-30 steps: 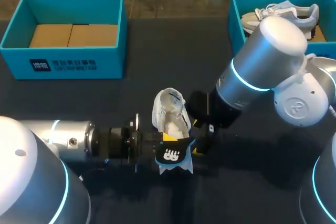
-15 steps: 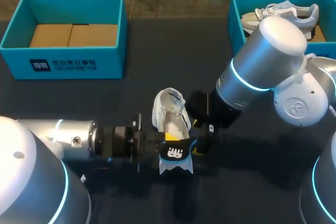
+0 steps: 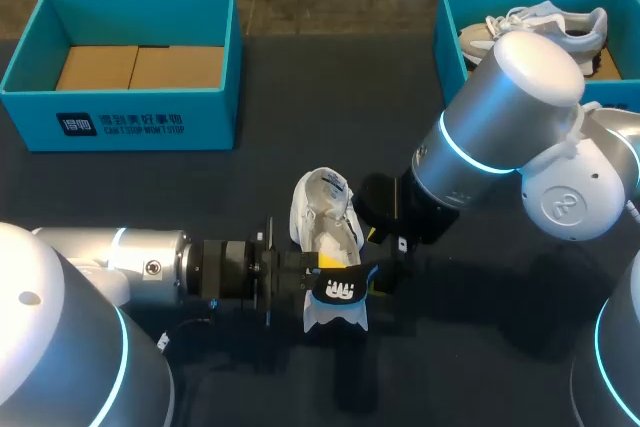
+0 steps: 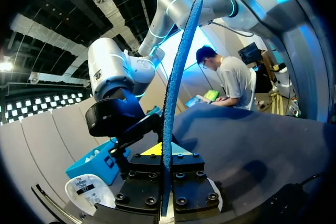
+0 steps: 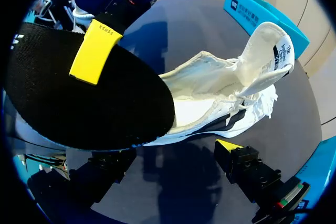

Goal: Take the shoe out of the shoebox, open the shoe tongue, remove and reinsert the insole, then place the shoe into the shoebox

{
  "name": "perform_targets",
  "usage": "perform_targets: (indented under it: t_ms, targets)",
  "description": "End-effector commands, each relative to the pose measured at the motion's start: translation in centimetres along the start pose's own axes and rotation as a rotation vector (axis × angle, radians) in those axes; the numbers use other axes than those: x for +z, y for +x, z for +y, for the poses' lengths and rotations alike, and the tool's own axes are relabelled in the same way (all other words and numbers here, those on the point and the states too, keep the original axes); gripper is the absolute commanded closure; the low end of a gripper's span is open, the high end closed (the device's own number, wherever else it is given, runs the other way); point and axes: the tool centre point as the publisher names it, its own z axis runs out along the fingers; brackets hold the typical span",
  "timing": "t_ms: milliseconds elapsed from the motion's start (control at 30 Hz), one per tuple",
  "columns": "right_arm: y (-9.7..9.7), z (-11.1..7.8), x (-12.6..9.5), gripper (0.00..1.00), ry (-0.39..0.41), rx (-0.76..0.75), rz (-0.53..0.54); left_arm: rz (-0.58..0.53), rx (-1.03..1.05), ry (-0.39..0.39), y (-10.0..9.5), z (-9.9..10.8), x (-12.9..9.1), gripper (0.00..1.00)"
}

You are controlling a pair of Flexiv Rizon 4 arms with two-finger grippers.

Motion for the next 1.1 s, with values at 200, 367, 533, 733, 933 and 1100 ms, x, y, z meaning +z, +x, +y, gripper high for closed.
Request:
perform_targets:
  t_ms: [200, 367, 533, 733, 933, 1100]
  targets:
    - [0.0, 0.0, 0.2, 0.0, 0.0, 0.0, -0.001, 0.004, -0.003, 0.003, -0.5, 1.5, 0.4, 1.0]
    - [0.0, 0.0, 0.2, 0.0, 0.0, 0.0, -0.001, 0.012, -0.011, 0.01, -0.7, 2.5, 0.4, 1.0]
    - [0.0, 0.0, 0.2, 0.0, 0.0, 0.0, -0.001, 0.022, -0.011, 0.001, -0.8, 3.6, 0.7, 1.0]
    - [0.0, 0.0, 0.2, 0.0, 0.0, 0.0, -0.001, 0.017, -0.017, -0.01, -1.2, 4.6, 0.9, 1.0]
    - [0.0, 0.0, 0.2, 0.0, 0.0, 0.0, -0.001, 0.004, -0.029, -0.036, -1.3, 5.3, 1.0, 1.0]
    - [0.0, 0.0, 0.2, 0.0, 0.0, 0.0, -0.001, 0.017, -0.048, -0.056, -1.1, 5.6, 1.0, 1.0]
